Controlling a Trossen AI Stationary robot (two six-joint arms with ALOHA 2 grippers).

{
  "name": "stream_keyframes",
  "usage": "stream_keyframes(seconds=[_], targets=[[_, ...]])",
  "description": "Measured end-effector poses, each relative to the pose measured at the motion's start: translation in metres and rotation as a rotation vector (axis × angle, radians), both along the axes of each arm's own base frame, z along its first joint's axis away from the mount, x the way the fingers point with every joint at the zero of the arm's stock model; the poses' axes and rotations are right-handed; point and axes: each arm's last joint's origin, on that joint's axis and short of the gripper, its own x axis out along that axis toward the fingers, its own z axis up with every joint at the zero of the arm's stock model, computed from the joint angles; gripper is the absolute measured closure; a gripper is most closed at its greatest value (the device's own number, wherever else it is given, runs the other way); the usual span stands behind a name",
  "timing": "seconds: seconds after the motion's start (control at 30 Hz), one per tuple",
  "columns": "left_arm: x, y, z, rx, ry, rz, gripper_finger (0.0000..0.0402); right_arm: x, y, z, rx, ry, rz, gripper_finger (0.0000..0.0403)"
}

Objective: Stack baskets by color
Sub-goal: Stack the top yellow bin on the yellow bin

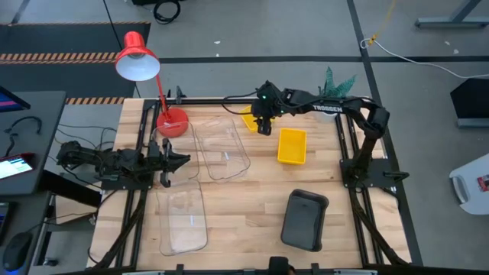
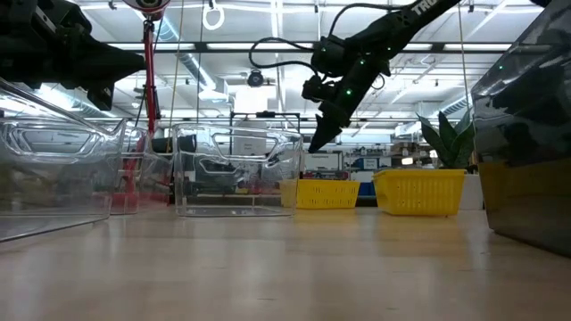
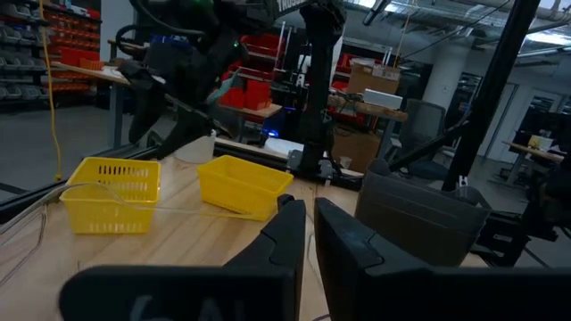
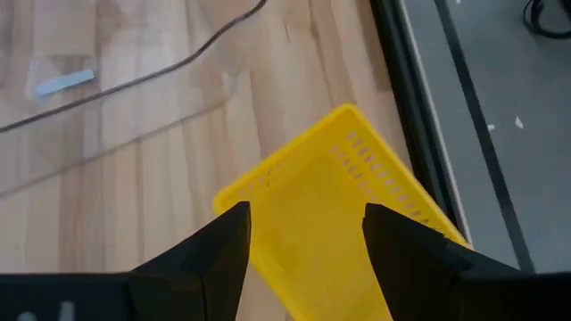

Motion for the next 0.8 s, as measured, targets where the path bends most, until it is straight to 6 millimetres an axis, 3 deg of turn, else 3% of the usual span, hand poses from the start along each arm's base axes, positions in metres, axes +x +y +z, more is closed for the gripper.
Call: stream_keyframes(seconds=[0.23,0.8], targets=[[0.0,0.0,0.0,0.0,0.0,0.001,0.0373,-0.002,-0.005,0.0,-0.034,-0.004,0.032,0.0181],[0.0,0.0,0.0,0.0,0.0,0.001,0.0375,-0.015,-0.003,-0.035,0.004,0.031,0.071,0.0184]])
